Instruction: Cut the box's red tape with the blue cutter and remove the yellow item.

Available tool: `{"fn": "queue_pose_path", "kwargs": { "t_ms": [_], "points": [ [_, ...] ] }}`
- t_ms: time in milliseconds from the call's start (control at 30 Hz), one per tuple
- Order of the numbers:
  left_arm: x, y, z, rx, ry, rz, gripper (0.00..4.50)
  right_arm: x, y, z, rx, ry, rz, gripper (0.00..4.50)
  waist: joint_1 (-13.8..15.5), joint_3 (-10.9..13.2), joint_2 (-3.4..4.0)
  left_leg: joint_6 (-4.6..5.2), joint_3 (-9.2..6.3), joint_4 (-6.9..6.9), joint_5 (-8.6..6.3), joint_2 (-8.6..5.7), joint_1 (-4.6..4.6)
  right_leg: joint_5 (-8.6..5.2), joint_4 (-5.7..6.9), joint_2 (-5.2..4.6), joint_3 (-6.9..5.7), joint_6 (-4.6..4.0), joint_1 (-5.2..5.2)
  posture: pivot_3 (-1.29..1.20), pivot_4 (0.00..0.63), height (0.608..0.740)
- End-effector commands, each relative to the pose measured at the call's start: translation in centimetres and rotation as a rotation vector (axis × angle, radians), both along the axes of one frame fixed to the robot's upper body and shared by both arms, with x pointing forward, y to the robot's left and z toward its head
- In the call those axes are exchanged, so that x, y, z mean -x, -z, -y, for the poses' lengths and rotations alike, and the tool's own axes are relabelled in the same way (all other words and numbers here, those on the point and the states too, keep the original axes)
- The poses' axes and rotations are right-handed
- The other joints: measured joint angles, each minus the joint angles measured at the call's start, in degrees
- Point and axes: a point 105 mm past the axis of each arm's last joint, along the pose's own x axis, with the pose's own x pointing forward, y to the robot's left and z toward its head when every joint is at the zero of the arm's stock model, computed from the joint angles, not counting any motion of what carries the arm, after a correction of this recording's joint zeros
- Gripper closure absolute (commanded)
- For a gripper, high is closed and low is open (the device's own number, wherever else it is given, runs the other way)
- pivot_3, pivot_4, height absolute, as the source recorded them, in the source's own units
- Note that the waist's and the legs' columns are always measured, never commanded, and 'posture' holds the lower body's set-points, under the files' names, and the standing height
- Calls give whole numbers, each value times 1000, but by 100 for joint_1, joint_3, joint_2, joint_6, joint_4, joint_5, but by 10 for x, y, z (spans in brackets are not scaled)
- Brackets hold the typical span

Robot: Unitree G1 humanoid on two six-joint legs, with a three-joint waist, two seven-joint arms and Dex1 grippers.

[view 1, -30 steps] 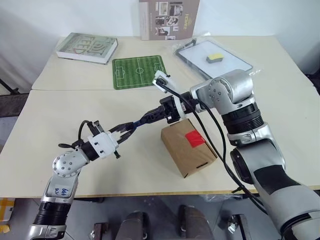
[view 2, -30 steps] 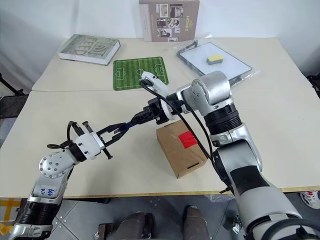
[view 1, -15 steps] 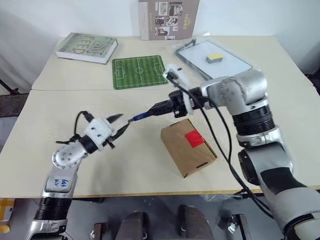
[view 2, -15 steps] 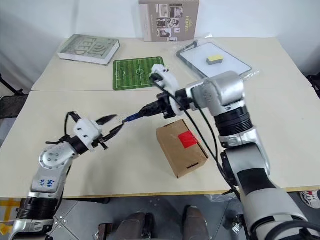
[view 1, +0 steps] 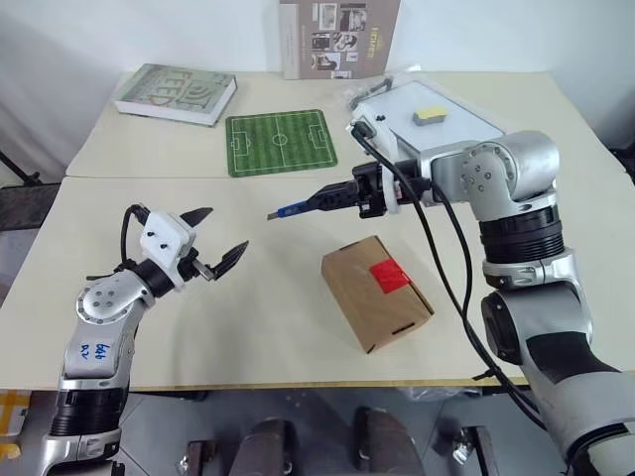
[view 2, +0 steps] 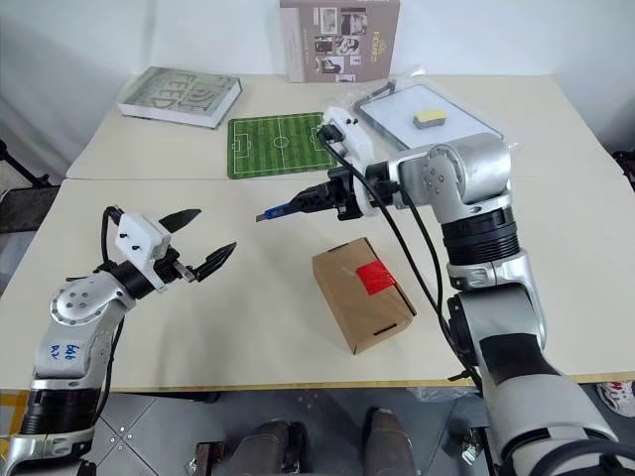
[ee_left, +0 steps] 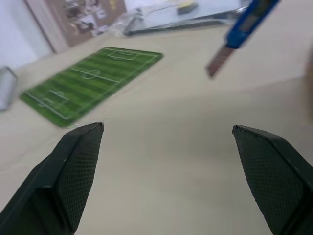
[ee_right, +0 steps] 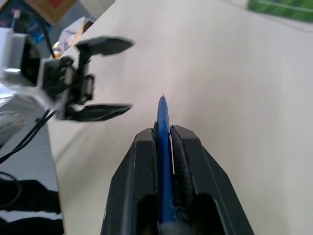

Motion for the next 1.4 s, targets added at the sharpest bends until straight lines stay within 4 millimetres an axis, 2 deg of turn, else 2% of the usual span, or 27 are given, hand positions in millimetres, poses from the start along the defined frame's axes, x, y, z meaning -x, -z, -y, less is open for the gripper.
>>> {"fn": "queue_pose_path", "kwargs": {
  "t_ms": [33,100,167,300,333,400,567,700,800,833,1100,1400],
  "points": [
    [24,-3,23,67,158,-100,12,5,-22,12,-47,11,84,4359,1,0,0,0,0,0,0,0,1,0,0,0,1,0,0,0,150,740],
    [44,0,43,144,274,-214,12,9,-30,24,-59,29,115,4359,1,1,-1,0,-1,0,0,1,0,0,-1,0,1,0,0,0,150,740],
    [55,2,57,169,331,-270,12,15,-37,37,-66,44,149,4359,19,1,-2,0,-3,-1,0,0,0,0,-3,-1,6,0,2,0,150,740],
    [50,-2,70,194,337,-260,12,27,-44,59,-73,85,190,4359,89,2,-2,1,-5,5,0,-4,1,0,-13,-1,8,0,13,0,150,740],
    [44,-7,75,213,338,-235,195,31,-45,67,-69,105,205,4359,103,2,-1,1,-2,6,1,-4,1,0,-13,0,9,0,13,0,150,740],
    [36,-15,85,217,375,-193,593,39,-44,78,-58,138,227,4359,169,3,-4,4,1,8,3,-4,2,0,-14,1,10,0,14,0,150,740],
    [21,-28,106,192,468,-142,2191,53,-34,92,-21,207,238,4359,171,2,-5,6,8,9,4,-12,2,0,-19,1,11,1,17,0,150,740],
    [13,-25,123,131,545,-161,3399,59,-26,103,9,275,249,4359,162,3,-5,6,12,8,4,-22,2,1,-20,7,10,1,16,0,150,740],
    [7,-14,138,69,593,-214,4288,64,-17,112,60,319,268,4359,179,3,-6,7,10,9,5,-23,1,1,-21,7,9,1,17,0,150,740],
    [4,-10,142,47,600,-229,4437,67,-15,114,78,333,275,4359,193,4,-7,7,11,9,5,-25,2,1,-21,7,9,1,17,0,150,740],
    [-8,7,172,-52,614,-249,4437,79,4,128,221,409,302,4359,295,5,-10,11,12,9,7,-24,1,2,-29,8,9,3,20,0,150,740],
    [-8,17,181,-117,622,-284,4437,84,23,137,278,459,263,4359,308,5,-10,21,14,10,12,-22,3,3,-49,7,10,5,32,0,150,740]
  ]
}}
